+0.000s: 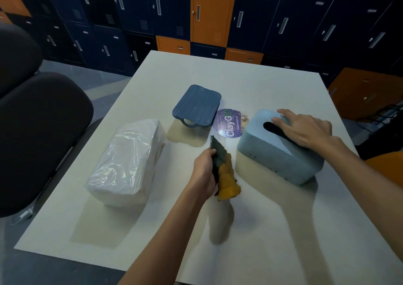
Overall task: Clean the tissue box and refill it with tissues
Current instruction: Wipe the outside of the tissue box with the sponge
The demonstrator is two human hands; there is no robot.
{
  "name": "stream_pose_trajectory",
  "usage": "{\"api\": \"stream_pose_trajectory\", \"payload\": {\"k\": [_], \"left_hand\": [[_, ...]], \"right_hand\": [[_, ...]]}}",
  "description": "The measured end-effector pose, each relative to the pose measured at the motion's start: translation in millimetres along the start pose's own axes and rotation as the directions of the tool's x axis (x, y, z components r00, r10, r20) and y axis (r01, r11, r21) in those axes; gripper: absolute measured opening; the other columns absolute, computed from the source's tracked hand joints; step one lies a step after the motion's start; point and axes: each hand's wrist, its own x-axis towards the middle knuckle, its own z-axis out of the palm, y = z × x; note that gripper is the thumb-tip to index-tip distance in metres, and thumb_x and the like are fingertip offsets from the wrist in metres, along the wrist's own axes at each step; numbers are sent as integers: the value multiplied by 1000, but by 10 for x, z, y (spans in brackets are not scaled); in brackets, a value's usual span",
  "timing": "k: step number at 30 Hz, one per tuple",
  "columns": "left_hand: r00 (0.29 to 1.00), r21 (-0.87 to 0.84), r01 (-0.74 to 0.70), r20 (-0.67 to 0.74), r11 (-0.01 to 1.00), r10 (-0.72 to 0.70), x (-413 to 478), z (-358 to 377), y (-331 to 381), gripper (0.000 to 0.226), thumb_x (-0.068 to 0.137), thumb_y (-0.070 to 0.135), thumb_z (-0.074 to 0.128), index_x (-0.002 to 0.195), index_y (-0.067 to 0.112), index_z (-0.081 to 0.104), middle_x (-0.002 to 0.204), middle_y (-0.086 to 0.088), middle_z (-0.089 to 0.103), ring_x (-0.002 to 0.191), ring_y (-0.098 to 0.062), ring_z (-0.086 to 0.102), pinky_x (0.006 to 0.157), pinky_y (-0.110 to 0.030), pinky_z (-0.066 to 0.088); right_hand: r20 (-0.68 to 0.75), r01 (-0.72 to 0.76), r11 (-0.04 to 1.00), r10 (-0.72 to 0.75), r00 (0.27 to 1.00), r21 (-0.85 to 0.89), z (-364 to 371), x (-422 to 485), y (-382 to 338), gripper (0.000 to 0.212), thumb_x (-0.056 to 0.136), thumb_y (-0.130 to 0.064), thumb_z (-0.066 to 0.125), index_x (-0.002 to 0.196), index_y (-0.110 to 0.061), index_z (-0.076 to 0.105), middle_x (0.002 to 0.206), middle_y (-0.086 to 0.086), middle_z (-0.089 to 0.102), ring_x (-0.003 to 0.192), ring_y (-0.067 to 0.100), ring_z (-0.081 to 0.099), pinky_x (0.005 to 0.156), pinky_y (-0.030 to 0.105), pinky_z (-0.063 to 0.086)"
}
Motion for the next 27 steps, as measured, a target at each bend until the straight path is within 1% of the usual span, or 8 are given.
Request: {"api": "stream_pose_trajectory", "payload": {"k": [5,8,11,15,18,21,25,27], "left_hand": [[939,262,-340,49,903,339,312,286,95,34,97,20,40,126,21,58,106,-5,66,97,-25,60,94,-42,51],[845,495,-522,190,695,499,369,448,19,38,100,24,38,135,21,52,127,-3,60,116,-21,53,102,-34,41],[786,609,-599,323,520,528,483,542,4,35,103,25,35,130,15,54,129,-8,60,116,-25,52,86,-25,35],[801,618,-571,275,541,532,549,622,43,34,102,28,33,113,6,57,118,-15,63,101,-27,53,77,-27,32],[802,562,-568,215,601,557,381,653,-228,37,104,24,32,138,22,47,134,-3,57,119,-22,51,90,-24,35],[793,469,-588,170,660,586,142,660,-544,42,104,23,32,146,29,38,142,5,51,127,-15,47,100,-19,33],[862,487,-474,85,734,500,391,759,-320,39,102,20,32,137,19,50,133,-6,57,122,-26,50,104,-33,37],[889,491,-439,116,752,443,517,825,-67,37,99,18,32,128,16,56,126,-10,61,120,-32,51,103,-41,41]], "right_hand": [[-7,76,983,-76,997,167,65,-58,14,62,90,-73,11,144,-46,21,138,13,50,121,39,48,98,52,34],[-39,39,981,-32,999,191,164,-120,-52,55,94,-67,17,144,-46,21,135,12,50,117,39,50,91,46,37],[-103,-91,977,112,988,192,204,-181,-117,55,94,-66,18,144,-42,24,126,13,55,107,39,54,79,40,34],[-124,-201,957,229,965,207,235,-237,-211,56,96,-62,20,144,-35,28,120,17,56,103,39,55,76,39,32],[-138,-205,956,237,962,212,242,-246,-239,54,97,-59,21,144,-32,29,121,18,55,103,39,55,81,40,37],[-137,-193,957,226,964,217,239,-224,-238,54,98,-58,21,144,-32,29,124,17,54,104,39,55,86,43,40],[-140,-200,954,235,962,223,248,-232,-224,54,98,-57,21,146,-32,26,126,17,53,106,40,55,87,44,40],[-139,-208,951,243,960,227,250,-237,-221,54,98,-56,20,146,-31,25,126,17,53,106,39,55,88,45,41]]}}
